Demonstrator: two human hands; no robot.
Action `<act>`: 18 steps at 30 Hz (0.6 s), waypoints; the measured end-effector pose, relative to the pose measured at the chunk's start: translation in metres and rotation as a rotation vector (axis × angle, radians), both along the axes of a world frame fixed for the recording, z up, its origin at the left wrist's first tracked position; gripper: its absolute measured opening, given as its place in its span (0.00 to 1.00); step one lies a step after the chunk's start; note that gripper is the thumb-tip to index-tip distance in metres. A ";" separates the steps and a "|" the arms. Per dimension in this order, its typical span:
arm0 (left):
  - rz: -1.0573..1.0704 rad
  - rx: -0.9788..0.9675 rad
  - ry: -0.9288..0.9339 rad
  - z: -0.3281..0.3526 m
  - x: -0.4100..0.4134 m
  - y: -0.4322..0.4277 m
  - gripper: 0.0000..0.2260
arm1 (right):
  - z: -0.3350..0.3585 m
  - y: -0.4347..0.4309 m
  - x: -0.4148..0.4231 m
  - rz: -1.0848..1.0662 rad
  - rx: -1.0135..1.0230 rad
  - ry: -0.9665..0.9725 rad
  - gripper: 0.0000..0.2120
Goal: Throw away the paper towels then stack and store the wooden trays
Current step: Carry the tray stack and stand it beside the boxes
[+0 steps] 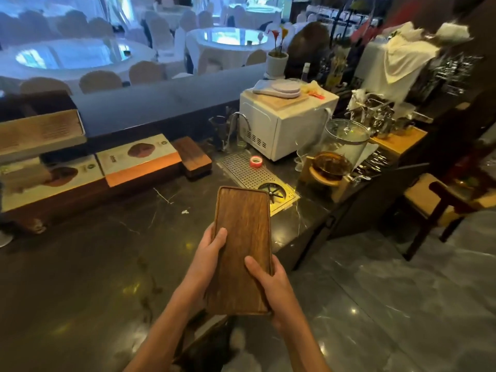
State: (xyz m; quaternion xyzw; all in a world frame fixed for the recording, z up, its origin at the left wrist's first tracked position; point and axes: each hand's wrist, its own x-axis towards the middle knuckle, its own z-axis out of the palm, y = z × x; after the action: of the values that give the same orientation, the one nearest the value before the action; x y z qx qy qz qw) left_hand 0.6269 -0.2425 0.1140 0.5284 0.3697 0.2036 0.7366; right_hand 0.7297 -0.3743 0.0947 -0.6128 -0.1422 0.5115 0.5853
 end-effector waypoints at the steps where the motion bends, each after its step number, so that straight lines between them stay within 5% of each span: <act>1: 0.005 -0.007 -0.003 -0.002 0.009 0.009 0.25 | -0.002 0.010 0.010 -0.005 0.004 0.011 0.39; 18: 0.307 -0.114 -0.045 -0.044 0.141 0.151 0.16 | -0.019 0.228 0.193 0.254 -0.065 -0.045 0.30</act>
State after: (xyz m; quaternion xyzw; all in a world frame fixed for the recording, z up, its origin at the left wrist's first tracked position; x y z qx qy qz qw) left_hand 0.7683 -0.0920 0.0697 0.4186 0.4404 0.3042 0.7337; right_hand 0.9230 -0.1468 0.0761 -0.6199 -0.2152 0.5718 0.4923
